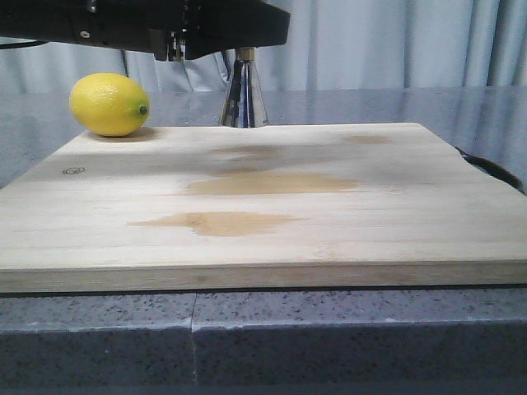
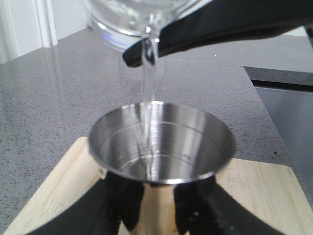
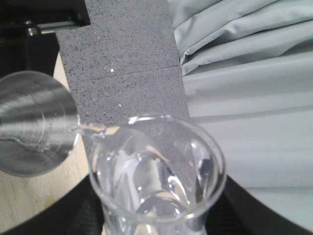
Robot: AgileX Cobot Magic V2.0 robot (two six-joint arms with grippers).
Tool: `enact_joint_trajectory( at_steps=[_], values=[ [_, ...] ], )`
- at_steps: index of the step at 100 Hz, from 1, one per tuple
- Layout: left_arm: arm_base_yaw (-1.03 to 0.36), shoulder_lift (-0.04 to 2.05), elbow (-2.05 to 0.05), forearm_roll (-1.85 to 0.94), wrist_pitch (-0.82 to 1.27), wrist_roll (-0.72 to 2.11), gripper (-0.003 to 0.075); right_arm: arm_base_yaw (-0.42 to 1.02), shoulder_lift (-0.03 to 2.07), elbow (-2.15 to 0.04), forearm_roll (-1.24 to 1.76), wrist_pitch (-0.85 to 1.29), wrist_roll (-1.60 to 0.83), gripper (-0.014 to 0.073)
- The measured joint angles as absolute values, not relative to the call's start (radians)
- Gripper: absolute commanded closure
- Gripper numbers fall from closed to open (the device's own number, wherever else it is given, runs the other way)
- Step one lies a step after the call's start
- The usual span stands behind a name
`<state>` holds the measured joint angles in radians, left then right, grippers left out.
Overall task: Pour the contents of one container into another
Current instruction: 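Tilt the beaker with the right gripper, pouring liquid into the jigger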
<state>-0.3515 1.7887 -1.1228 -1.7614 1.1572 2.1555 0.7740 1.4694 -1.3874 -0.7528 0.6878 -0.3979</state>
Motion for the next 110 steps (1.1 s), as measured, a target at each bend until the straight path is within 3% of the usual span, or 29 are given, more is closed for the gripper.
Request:
enact_joint_trajectory(
  at_steps=[110],
  values=[
    [-0.351,1.789,-1.123,-1.761,1.157,2.155,0.0502,0.800,1.469,-1.387,-0.781,0.695,-0.492,0.0323]
  ],
)
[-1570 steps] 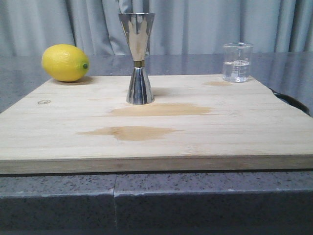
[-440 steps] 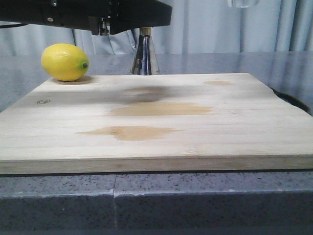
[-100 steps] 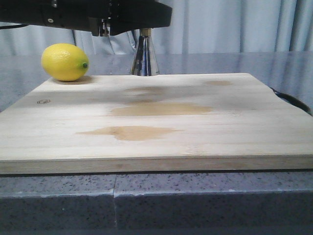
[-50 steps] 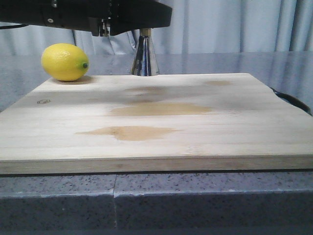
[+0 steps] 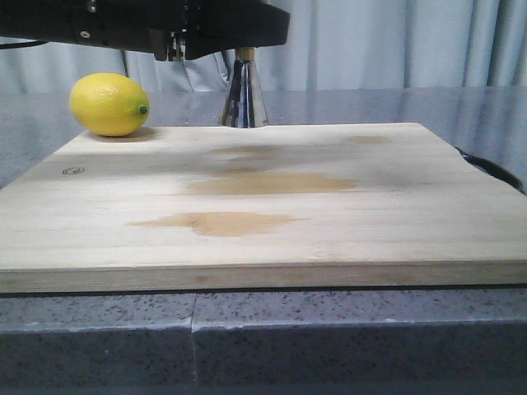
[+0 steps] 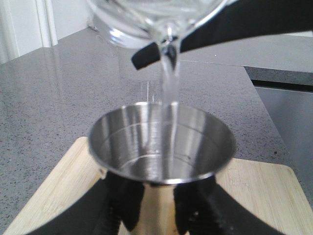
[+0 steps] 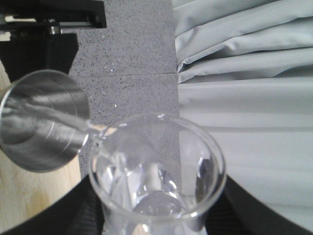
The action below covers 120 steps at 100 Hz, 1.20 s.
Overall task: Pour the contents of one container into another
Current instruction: 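Tilt the beaker with the right gripper, pouring liquid into the jigger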
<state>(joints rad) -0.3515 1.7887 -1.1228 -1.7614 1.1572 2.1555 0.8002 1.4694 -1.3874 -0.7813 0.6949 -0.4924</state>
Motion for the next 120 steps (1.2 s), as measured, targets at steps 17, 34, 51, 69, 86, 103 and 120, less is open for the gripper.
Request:
enact_joint_trajectory(
  at_steps=[17,34,51,69,86,103,120],
  values=[
    [-0.351,1.789,-1.123,-1.761,1.157,2.155,0.0502,0.800,1.469,-1.387,-0.800,0.695,-0.493,0.0323],
    [-0.351,1.789,-1.123,-1.761,1.157,2.155,0.0502,0.800,1.469,-1.387,-0.806,0.695,-0.519,0.0323],
    [-0.351,1.789,-1.123,-1.761,1.157,2.155,0.0502,0.800,1.469,-1.387,-0.808,0.695,-0.546,0.0323],
    [-0.351,1.789,-1.123,-1.761,1.157,2.155,0.0502,0.800,1.469,-1.387,-0.809,0.695,-0.550,0.0323],
    [-0.351,1.789,-1.123,-1.761,1.157,2.155,0.0502,0.800,1.469,-1.387,-0.813,0.695,-0.577,0.0323],
    [-0.351,1.789,-1.123,-1.761,1.157,2.155,0.0502,0.800,1.469,-1.387,-0.817,0.695,-0.584,0.0323],
    [-0.351,1.789,-1.123,-1.761,1.157,2.155,0.0502,0.800,1.469,-1.387,-0.825,0.695,-0.586,0.0323]
  ],
)
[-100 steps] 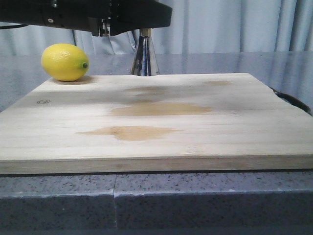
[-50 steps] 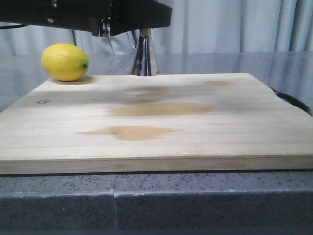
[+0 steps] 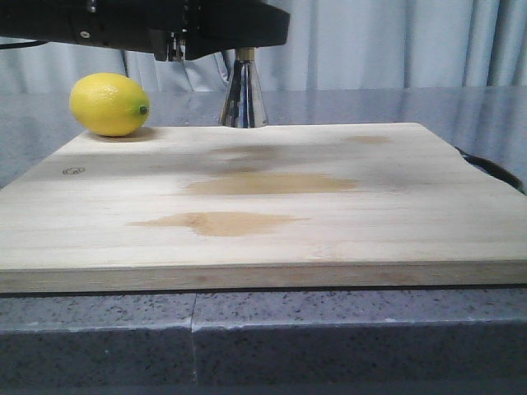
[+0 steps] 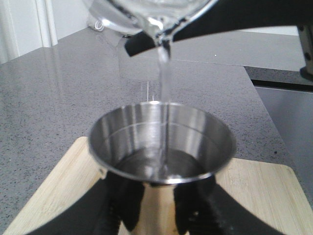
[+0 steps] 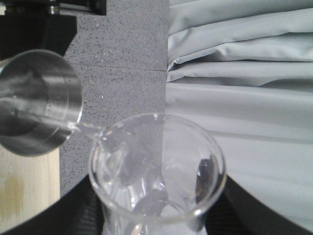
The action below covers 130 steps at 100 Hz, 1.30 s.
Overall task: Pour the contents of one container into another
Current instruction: 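Tilt the beaker with the right gripper, pouring liquid into the jigger, then lower the beaker back onto the board with the right gripper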
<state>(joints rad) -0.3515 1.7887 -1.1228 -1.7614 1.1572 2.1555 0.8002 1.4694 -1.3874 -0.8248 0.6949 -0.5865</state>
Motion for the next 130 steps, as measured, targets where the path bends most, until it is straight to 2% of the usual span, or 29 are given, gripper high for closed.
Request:
enact_joint_trajectory(
  at_steps=[58,81,116,130],
  values=[
    [-0.351,1.789,-1.123,-1.761,1.157,2.155,0.0502,0.800,1.469,-1.387,-0.842,0.695,-0.599,0.0323],
    [-0.351,1.789,-1.123,-1.759,1.157,2.155,0.0502,0.800,1.469,-1.387,-0.761,0.695,-0.582,0.0323],
    [-0.351,1.789,-1.123,-1.759,1.157,2.155,0.0502,0.797,1.469,-1.387,-0.728,0.681,-0.306,0.0323],
    [-0.351,1.789,-1.123,-1.759,1.157,2.155,0.0502,0.750,1.461,-1.387,-0.700,0.667,-0.153,0.0323]
  ],
)
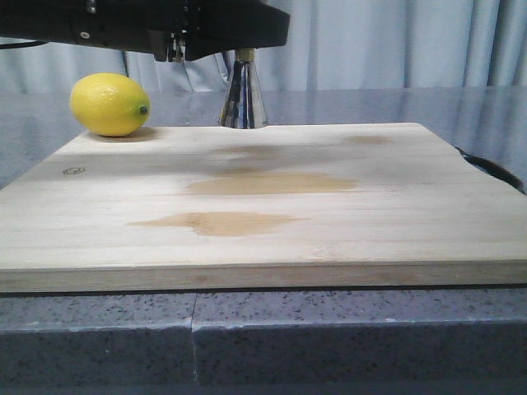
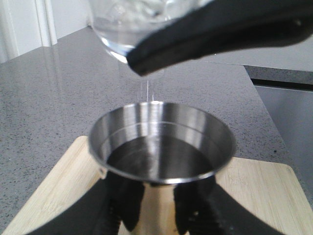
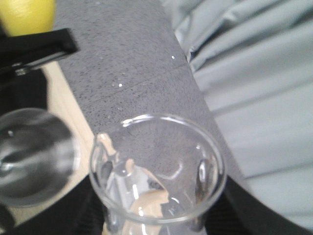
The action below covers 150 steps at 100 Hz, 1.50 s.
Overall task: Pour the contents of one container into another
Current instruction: 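Lower the beaker back onto the board with the right gripper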
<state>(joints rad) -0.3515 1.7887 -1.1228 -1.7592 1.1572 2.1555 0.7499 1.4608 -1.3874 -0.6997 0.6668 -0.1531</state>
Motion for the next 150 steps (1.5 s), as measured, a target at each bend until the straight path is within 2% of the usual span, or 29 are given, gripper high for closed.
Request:
enact_joint_trajectory(
  at_steps=[25,51,63,96,117,150],
  values=[
    [-0.351,1.789,-1.123,-1.758,1.157,2.155,0.0502,0.526,1.359,-1.291,-0.459,0.506,-0.081,0.0323],
    [-0.351,1.789,-1.123,-1.758,1.157,2.155,0.0502,0.253,1.262,-1.018,-0.204,0.223,-0.078,0.0323],
    [-0.351,1.789,-1.123,-1.758,1.157,2.155,0.0502,0.180,1.257,-0.886,-0.109,0.068,-0.076,0.0323],
    [-0.351,1.789,-1.123,-1.758,1.157,2.155,0.0502,0.165,1.283,-0.602,-0.084,-0.433,0.079,0.0323],
    [-0.351,1.789,-1.123,-1.758,1.157,2.155,0.0502,0.165,1.405,-0.582,-0.210,-0.585,0.160,0.0323],
    [-0.351,1.789,-1.123,-1.758,1.157,2.155,0.0502,0.165,1.572,-0.582,-0.268,-0.829,0.137,0.0323]
  ],
)
